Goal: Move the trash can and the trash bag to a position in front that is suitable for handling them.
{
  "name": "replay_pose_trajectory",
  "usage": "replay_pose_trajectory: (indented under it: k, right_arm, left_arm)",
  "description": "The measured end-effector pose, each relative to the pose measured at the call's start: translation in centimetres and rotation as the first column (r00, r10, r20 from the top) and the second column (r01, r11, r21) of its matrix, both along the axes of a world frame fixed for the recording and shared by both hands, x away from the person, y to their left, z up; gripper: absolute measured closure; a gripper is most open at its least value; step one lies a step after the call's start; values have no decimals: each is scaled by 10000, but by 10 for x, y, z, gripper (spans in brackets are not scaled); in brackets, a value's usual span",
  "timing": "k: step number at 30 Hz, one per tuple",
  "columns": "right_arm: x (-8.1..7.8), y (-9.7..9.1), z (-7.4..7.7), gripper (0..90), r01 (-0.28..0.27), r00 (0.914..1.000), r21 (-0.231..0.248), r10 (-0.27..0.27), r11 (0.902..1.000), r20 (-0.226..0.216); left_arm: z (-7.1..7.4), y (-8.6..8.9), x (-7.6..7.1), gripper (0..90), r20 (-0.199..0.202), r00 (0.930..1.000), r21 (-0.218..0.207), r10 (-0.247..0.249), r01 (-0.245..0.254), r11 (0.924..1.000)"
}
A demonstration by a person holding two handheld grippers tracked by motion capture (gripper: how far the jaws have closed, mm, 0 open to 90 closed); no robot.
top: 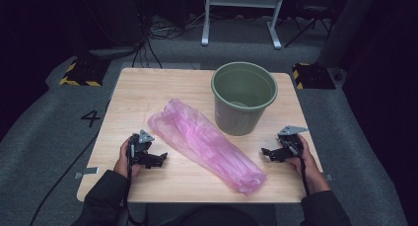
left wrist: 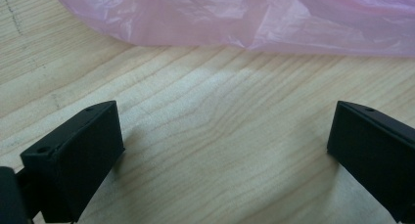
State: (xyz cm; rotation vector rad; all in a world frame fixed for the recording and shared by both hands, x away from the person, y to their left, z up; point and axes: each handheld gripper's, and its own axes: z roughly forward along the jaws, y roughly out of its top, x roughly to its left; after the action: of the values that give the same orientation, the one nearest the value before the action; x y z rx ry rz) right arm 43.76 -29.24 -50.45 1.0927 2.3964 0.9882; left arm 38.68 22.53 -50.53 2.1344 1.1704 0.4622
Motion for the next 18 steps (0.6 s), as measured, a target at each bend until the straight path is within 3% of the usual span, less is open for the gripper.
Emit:
replay_pose_trajectory:
  k: [13,14,16,18]
  right_arm:
    - [-2,-3,0,16,-13,10000,31,13,10000,-1]
    - [-2,-4,0,61,155,9999,90,-156,9998,72]
    - [-4,-7,2,158,371,9990,197,-376,9991,254]
    - [-5,-9,2,158,380,9988,340,-390,9987,291]
  left_arm:
    - [0,11,-17,2,-25,9973,0,-729,729,9973]
    - [0,12,-18,2,-2,9951,41,-992,992,9951]
    - [0,13,-19,2,-75,9944,3,-1056,1056,9944]
    - [0,13,-19,2,-58,9945,-7,-1050,1050,9945]
